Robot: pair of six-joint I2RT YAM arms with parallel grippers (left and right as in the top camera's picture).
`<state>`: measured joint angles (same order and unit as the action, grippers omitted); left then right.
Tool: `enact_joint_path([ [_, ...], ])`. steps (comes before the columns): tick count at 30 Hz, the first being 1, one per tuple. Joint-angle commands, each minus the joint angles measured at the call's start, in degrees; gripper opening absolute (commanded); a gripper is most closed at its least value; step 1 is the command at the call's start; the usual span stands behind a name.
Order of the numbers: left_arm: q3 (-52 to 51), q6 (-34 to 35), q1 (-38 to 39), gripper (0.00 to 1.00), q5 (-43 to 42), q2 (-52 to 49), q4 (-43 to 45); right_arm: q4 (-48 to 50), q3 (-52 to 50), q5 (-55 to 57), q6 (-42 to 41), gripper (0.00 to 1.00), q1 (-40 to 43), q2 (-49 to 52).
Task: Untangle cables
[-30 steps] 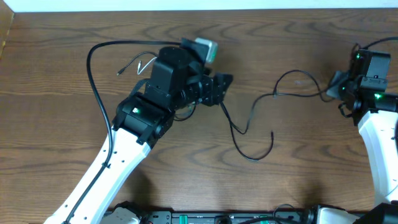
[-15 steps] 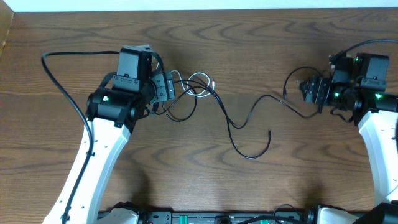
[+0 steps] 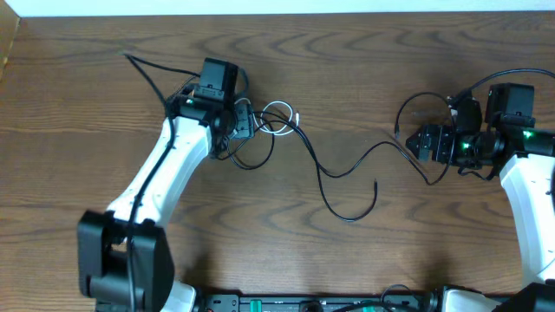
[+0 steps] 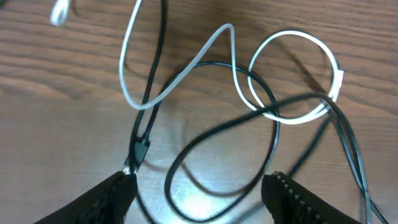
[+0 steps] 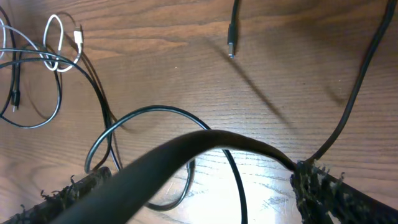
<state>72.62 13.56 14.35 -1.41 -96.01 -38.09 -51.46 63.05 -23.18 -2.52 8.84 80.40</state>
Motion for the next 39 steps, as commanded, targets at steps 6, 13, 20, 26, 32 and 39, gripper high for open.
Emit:
enact_joint_path([
  [6,-0.46,-2.89,-0.15,0.54,-0.46,-9.42,2.56,-0.22,0.48,-0.79,0.46,0.86,-0.31,-0.68],
  [13,8.87,-3.41,-0.15,0.08,-13.79,-1.9,2.86,0.72,0.48,-0.79,0.46,0.88,-0.31,-0.68],
  [20,20.2,7.39,-0.15,0.07,-20.48,17.0,18.6,1.81,0.48,-0.79,0.46,0.91,-0.31,-0.68],
  [26,20.2,21.92,-0.15,0.08,-30.14,23.1,38.62,3.06,0.48,-4.02,0.44,0.99,-0.31,-0.68],
  [32,20.2,26.84,-0.13,0.07,-32.94,21.94,40.15,10.6,1.14,-8.26,0.42,0.99,-0.31,-0.7],
  [39,20.2,26.56,-0.13,0.08,-48.61,16.72,37.68,6.97,5.53,-19.91,10.71,0.99,-2.97,-0.72],
])
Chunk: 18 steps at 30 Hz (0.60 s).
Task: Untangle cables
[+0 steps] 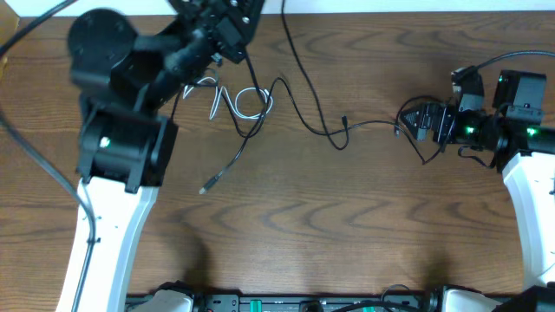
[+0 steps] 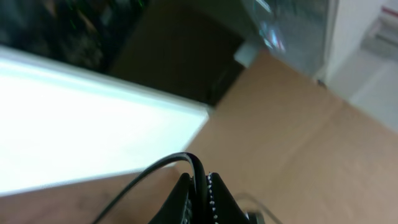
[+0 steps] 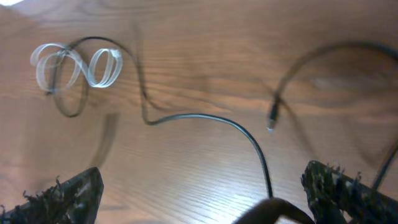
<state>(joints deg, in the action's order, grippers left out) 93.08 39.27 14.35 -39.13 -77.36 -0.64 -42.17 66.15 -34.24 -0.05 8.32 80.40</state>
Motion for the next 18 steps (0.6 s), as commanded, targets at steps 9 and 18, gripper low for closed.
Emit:
enact_joint_path([
  [9,-0.31,0.79,0.15,0.07,-21.94,-8.7,-1.27,-16.61,2.4,-7.61,20.87,0.99,-12.94,-0.59],
  [18,-0.33,-3.5,1.38,0.07,-21.94,-8.76,-3.34,-15.56,2.4,15.5,13.03,0.99,-19.67,-0.59],
])
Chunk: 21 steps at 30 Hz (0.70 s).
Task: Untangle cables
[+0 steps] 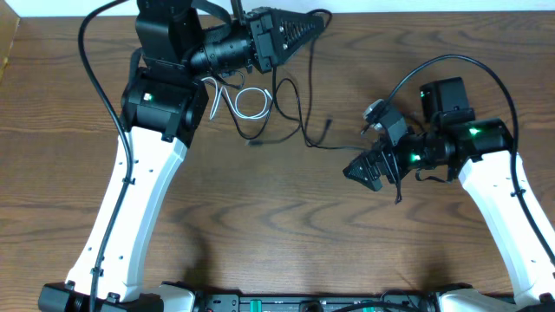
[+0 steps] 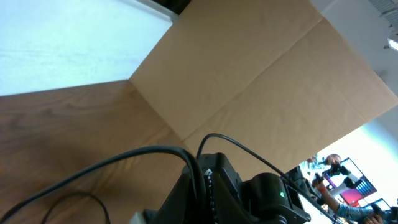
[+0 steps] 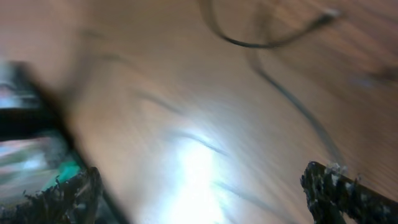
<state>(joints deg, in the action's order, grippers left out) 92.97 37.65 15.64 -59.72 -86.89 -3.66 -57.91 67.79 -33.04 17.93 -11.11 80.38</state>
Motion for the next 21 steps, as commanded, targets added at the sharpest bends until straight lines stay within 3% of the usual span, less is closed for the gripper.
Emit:
enact_joint_path([
  [1,-0.22,-2.05,0.09,0.07,-1.33,0.74,-1.11,-0.52,0.76,28.02,-11.74,0.99,-0.02,-0.57],
  [3,-0.22,-2.08,0.09,0.08,-1.33,0.76,-1.81,-2.19,0.76,37.79,-16.65,0.99,0.39,-0.57],
  [5,-0.22,-2.73,0.09,0.07,-1.31,0.74,-2.34,-4.87,0.76,40.28,-18.21,0.99,0.87,-0.57],
  [9,-0.22,-3.56,0.09,0.08,-1.31,0.74,-3.19,-10.38,0.76,40.41,-18.14,0.99,1.05,-0.57],
  [13,-0.22,-3.58,0.09,0.07,-1.14,0.74,-3.19,-17.97,0.76,31.19,-12.76,0.99,1.05,-0.57],
  [15,-0.22,-3.58,0.09,0.07,-1.14,0.76,-3.17,-19.78,0.76,31.04,-15.1,0.99,1.05,-0.57],
  [21,-0.22,-3.58,0.09,0.07,-1.14,0.74,-3.19,-15.65,1.22,32.46,-17.73,0.99,1.05,-0.57],
])
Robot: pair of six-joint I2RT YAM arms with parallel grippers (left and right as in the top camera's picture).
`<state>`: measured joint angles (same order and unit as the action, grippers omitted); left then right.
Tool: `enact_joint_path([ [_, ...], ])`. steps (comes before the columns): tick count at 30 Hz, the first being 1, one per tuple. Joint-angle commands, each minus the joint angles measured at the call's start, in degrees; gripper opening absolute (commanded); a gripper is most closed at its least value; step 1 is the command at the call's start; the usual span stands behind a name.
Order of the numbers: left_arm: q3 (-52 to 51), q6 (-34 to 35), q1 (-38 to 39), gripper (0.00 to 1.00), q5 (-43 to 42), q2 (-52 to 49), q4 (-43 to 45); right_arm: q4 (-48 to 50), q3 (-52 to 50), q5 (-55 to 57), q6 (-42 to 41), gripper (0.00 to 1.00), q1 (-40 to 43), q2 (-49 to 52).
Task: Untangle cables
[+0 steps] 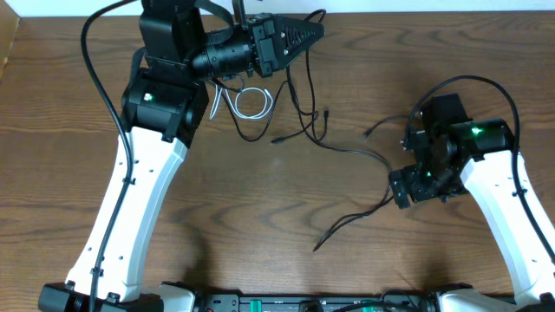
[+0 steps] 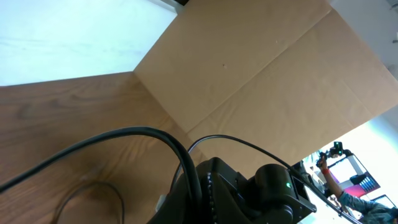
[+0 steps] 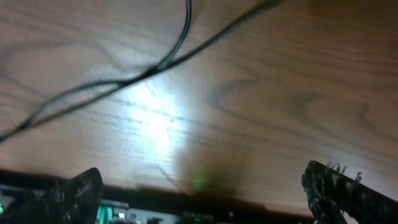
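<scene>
My left gripper (image 1: 299, 35) is raised over the table's back edge, pointing right, shut on a black cable (image 2: 124, 134) that runs into its fingers (image 2: 199, 186). A white cable (image 1: 247, 102) lies coiled on the wood below it. Thin black cables (image 1: 303, 117) hang and trail from there to the right. One strand (image 1: 351, 221) ends loose near the front middle. My right gripper (image 1: 408, 186) sits low at the right, open (image 3: 200, 183), nothing between its fingers; a black strand (image 3: 155, 68) crosses the wood ahead of it.
A brown cardboard wall (image 2: 261, 81) stands beyond the table in the left wrist view. The left arm's white link (image 1: 130, 199) spans the left side. The table's front rail (image 1: 303, 303) holds electronics.
My right gripper has swung from facing left at mid-table to low at the right, facing the front edge. A black strand now lies stretched toward the front middle. The left gripper has hardly moved.
First my left gripper hung open, low over the tangle of white and black cable, the right one open at the far right. Then the left was shut on a black cable, raised by the back edge, the tangle dragged back. Black strands now lie spread rightward.
</scene>
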<state>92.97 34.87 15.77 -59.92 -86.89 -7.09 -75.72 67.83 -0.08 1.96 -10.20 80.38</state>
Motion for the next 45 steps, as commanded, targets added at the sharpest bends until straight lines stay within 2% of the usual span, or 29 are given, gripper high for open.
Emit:
enact_joint_path([
  [1,-0.22,-0.79,-0.02,0.07,-0.94,0.76,0.24,4.44,1.86,-1.07,-2.58,0.99,0.13,-0.57],
  [4,-0.22,-0.79,0.28,0.07,-0.94,0.74,0.26,12.63,4.35,-11.17,-2.05,0.99,0.13,-0.57],
  [7,-0.22,-1.09,0.83,0.08,-0.94,0.76,0.28,22.08,4.76,-32.96,7.74,0.99,-0.39,-0.57],
  [10,-0.22,-1.86,1.05,0.07,-1.14,0.76,0.28,27.63,4.57,-44.09,14.82,0.99,-2.38,-0.55],
  [17,-0.22,-1.27,1.49,0.07,-1.16,0.87,1.07,35.26,4.5,-46.97,15.72,0.99,-5.64,-0.55],
  [23,-0.22,1.97,4.31,0.08,-1.27,2.47,7.39,41.33,4.48,-38.01,15.67,0.99,-8.63,-0.55],
  [28,-0.2,4.94,5.2,0.08,-1.18,5.31,12.15,44.35,4.48,-35.12,15.63,0.99,-9.4,-0.55],
  [37,-0.2,4.87,5.2,0.08,-1.16,8.79,12.2,49.92,4.48,-30.53,8.83,0.99,-9.42,-0.55],
  [38,-0.22,4.87,5.2,0.07,-1.16,8.79,12.15,50.31,4.48,-30.53,7.61,0.97,-9.42,-0.55],
  [39,-0.22,4.85,5.2,0.07,-1.16,8.74,12.15,50.69,4.48,-30.91,6.32,0.87,-9.4,-0.55],
  [40,-0.22,4.83,5.2,0.07,-1.14,8.72,12.15,50.73,4.48,-32.37,5.73,0.59,-9.4,-0.55],
  [42,-0.22,4.55,5.2,0.07,-1.11,8.7,12.15,50.71,4.48,-36.0,5.75,0.34,-9.42,-0.55],
  [44,-0.22,4.22,5.2,0.07,-1.11,8.66,12.13,50.75,4.48,-38.47,5.75,0.33,-9.4,-0.55],
  [45,-0.22,4.2,5.2,0.08,-1.11,8.66,12.13,50.88,4.48,-40.17,5.75,0.38,-9.42,-0.55],
])
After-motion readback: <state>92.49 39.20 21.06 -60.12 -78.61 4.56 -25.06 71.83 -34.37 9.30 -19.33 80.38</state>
